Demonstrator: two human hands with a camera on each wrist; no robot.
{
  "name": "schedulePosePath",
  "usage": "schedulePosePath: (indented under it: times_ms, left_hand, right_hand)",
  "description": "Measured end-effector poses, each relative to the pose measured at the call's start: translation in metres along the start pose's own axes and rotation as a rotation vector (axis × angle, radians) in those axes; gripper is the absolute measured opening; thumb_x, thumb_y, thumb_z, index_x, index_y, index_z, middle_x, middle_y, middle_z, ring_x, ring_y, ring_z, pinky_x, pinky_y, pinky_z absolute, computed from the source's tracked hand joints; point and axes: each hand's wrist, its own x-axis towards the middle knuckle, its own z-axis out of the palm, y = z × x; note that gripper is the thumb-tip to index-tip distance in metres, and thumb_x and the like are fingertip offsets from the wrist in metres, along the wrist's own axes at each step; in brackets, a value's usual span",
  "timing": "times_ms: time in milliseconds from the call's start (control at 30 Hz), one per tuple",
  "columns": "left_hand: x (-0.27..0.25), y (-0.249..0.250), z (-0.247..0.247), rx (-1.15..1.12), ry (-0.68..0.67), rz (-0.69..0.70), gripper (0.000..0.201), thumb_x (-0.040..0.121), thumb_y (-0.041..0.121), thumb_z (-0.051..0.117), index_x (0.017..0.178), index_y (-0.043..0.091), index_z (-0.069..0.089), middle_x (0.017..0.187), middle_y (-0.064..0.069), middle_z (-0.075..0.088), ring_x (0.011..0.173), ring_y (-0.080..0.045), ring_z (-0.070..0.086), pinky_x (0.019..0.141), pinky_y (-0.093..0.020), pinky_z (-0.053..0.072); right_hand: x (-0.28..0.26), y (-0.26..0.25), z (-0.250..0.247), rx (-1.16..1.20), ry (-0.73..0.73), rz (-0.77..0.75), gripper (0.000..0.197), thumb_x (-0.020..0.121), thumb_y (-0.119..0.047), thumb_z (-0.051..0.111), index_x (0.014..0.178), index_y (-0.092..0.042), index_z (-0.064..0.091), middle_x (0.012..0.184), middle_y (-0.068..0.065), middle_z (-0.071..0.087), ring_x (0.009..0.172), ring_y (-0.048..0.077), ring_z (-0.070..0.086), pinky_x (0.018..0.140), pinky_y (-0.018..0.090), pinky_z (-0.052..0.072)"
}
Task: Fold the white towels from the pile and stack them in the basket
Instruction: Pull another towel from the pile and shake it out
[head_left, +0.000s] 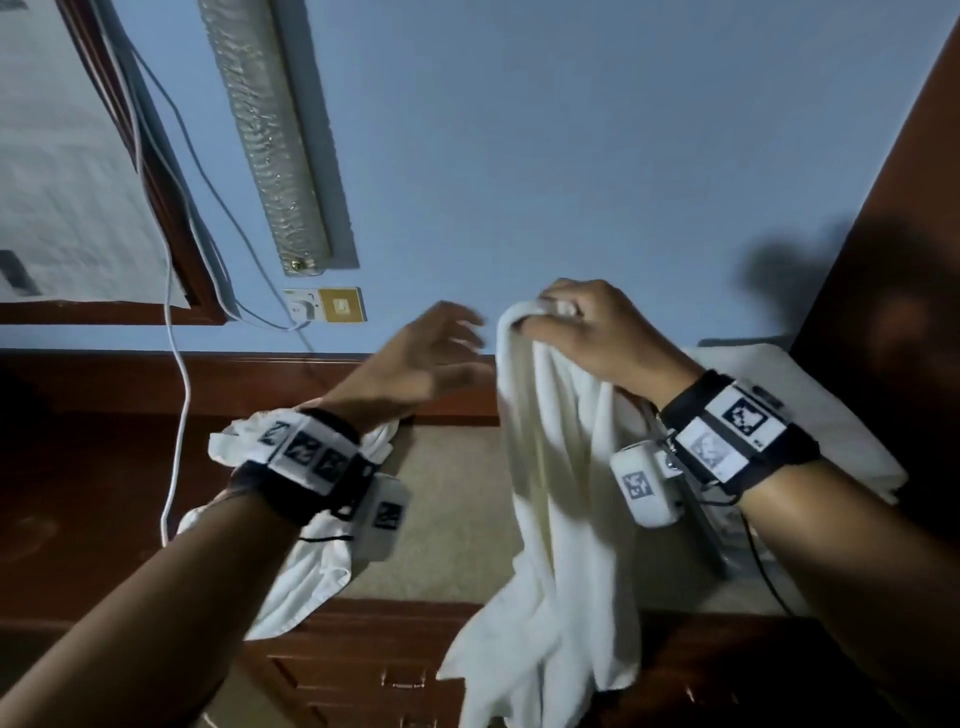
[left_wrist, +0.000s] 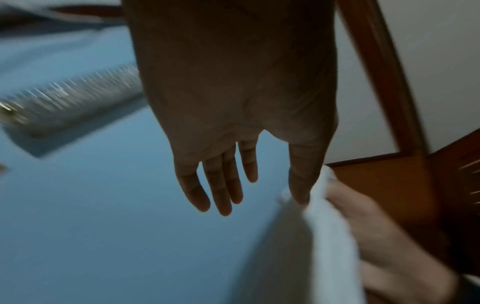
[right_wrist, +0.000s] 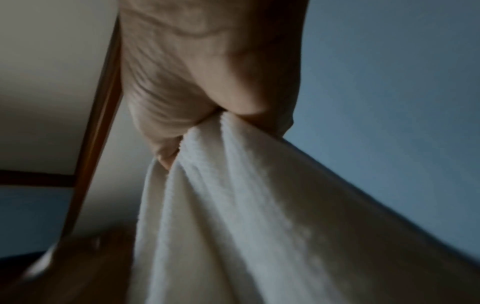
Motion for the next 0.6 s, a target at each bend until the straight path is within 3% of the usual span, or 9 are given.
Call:
schedulePosePath:
  times_ms: [67, 133, 200, 300, 400, 500, 533, 600]
  left_hand:
    - [0.006, 0.017, 0.027, -0.013, 0.01, 0.034, 0.038, 0.089, 0.024, 0.077, 0.122, 0.015, 0.061, 0.112, -0.01, 0.072, 0.105, -0.021, 0.071, 0.09, -0.041, 0.058]
    - [0.004, 0.013, 0.04, -0.055, 0.027, -0.006, 0.022, 0.096, 0.019, 0.068, 0.117, 0.014, 0.068, 0.11, -0.012, 0.075, 0.104, -0.027, 0.073, 0.091, -0.051, 0.058]
    - [-0.003, -0.003, 0.044, -0.054, 0.003, -0.057, 0.018, 0.094, 0.02, 0.065, 0.109, 0.012, 0.073, 0.104, -0.013, 0.077, 0.097, -0.027, 0.076, 0.087, -0.05, 0.059]
    - [-0.015, -0.035, 0.045, 0.062, -0.034, -0.195, 0.014, 0.089, 0.025, 0.074, 0.097, 0.014, 0.075, 0.087, -0.003, 0.08, 0.081, -0.017, 0.077, 0.074, -0.039, 0.063]
    - [-0.029, -0.077, 0.026, 0.137, -0.004, -0.352, 0.007, 0.091, 0.023, 0.079, 0.094, 0.025, 0.073, 0.074, 0.013, 0.077, 0.067, -0.003, 0.073, 0.061, -0.019, 0.055]
    - [-0.039, -0.117, -0.012, 0.296, 0.073, -0.435, 0.023, 0.081, 0.043, 0.083, 0.098, 0.029, 0.076, 0.086, 0.005, 0.078, 0.085, -0.016, 0.075, 0.076, -0.031, 0.059]
    - [-0.043, -0.128, -0.023, 0.341, 0.09, -0.451, 0.029, 0.076, 0.05, 0.079, 0.097, 0.03, 0.075, 0.092, 0.003, 0.077, 0.09, -0.021, 0.073, 0.081, -0.038, 0.057]
    - [-0.045, -0.157, -0.042, 0.396, 0.178, -0.457, 0.049, 0.067, 0.056, 0.065, 0.103, 0.024, 0.073, 0.103, -0.006, 0.075, 0.097, -0.029, 0.07, 0.086, -0.044, 0.055]
  right_hand:
    - [-0.001, -0.01, 0.008, -0.054, -0.01, -0.054, 0.039, 0.079, -0.039, 0.069, 0.07, -0.003, 0.056, 0.074, 0.008, 0.056, 0.068, 0.025, 0.047, 0.064, 0.038, 0.037]
    - [-0.003, -0.014, 0.004, -0.084, 0.057, -0.074, 0.04, 0.079, -0.027, 0.07, 0.06, -0.01, 0.039, 0.061, 0.003, 0.034, 0.062, 0.018, 0.026, 0.057, 0.034, 0.026]
    - [-0.005, -0.009, -0.009, -0.065, 0.159, -0.039, 0.044, 0.082, -0.027, 0.069, 0.061, -0.012, 0.034, 0.061, -0.002, 0.026, 0.061, 0.011, 0.023, 0.055, 0.032, 0.023]
    - [-0.005, 0.004, -0.037, 0.045, 0.346, 0.022, 0.042, 0.082, -0.037, 0.068, 0.063, -0.012, 0.042, 0.062, -0.005, 0.031, 0.062, 0.01, 0.032, 0.056, 0.035, 0.028]
    - [-0.002, 0.022, -0.062, 0.039, 0.463, 0.086, 0.039, 0.082, -0.036, 0.065, 0.062, -0.018, 0.038, 0.06, -0.005, 0.032, 0.063, 0.012, 0.031, 0.057, 0.035, 0.026]
    - [-0.001, 0.054, -0.081, 0.038, 0.518, 0.158, 0.016, 0.08, -0.031, 0.066, 0.067, -0.026, 0.059, 0.061, -0.011, 0.053, 0.065, 0.009, 0.047, 0.064, 0.033, 0.039]
    - [-0.002, 0.065, -0.085, 0.054, 0.538, 0.184, 0.007, 0.078, -0.03, 0.067, 0.072, -0.033, 0.066, 0.066, -0.016, 0.061, 0.07, 0.007, 0.054, 0.069, 0.031, 0.044]
    - [-0.003, 0.081, -0.088, 0.083, 0.564, 0.235, 0.009, 0.076, -0.034, 0.067, 0.077, -0.043, 0.07, 0.071, -0.022, 0.066, 0.074, 0.005, 0.059, 0.074, 0.031, 0.047]
